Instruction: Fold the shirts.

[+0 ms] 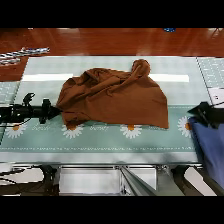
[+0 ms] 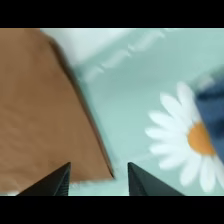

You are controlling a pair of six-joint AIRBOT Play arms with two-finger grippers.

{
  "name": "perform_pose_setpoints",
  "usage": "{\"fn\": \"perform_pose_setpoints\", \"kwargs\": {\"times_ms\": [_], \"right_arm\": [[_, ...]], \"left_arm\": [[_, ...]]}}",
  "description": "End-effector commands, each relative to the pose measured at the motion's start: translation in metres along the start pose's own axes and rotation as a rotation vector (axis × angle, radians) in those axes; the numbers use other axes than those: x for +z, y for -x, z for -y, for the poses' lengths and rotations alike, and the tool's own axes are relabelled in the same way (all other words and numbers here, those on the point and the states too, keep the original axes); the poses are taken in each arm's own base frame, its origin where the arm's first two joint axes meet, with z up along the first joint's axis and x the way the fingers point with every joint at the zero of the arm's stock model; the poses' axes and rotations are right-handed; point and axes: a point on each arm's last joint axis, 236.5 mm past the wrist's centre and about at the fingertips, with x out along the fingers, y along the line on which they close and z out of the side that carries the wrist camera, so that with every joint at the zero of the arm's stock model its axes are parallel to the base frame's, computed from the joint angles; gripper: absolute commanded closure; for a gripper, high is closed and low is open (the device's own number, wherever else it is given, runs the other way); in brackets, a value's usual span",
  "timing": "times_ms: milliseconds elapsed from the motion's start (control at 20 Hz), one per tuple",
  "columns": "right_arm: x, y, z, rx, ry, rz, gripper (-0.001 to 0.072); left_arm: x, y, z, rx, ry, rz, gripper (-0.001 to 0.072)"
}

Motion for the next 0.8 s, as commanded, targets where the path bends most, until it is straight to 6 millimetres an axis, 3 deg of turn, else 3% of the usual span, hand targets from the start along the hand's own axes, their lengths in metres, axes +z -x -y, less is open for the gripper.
{"fn": "perform_pose_setpoints", "kwargs": {"times_ms": [0,250,600,750], "right_arm": [[-0.06,-0.021,0.027,-0.037,-0.066,-0.19,0.0302],[-0.071,-0.044,0.019,0.048,-0.132,-0.216,0.0302],[-0.058,-0.069,0.005,0.172,-0.214,-0.234,0.0302],[-0.059,-0.087,-0.007,0.138,-0.143,-0.256,0.0302]], "left_arm": [[0.004,0.0,0.006,-0.014,-0.024,0.011,0.069],[0.001,0.0,0.007,-0.019,-0.039,-0.003,0.069],[0.001,0.0,0.007,-0.019,-0.04,-0.003,0.069],[0.001,0.0,0.007,-0.019,-0.04,-0.003,0.069]]}}
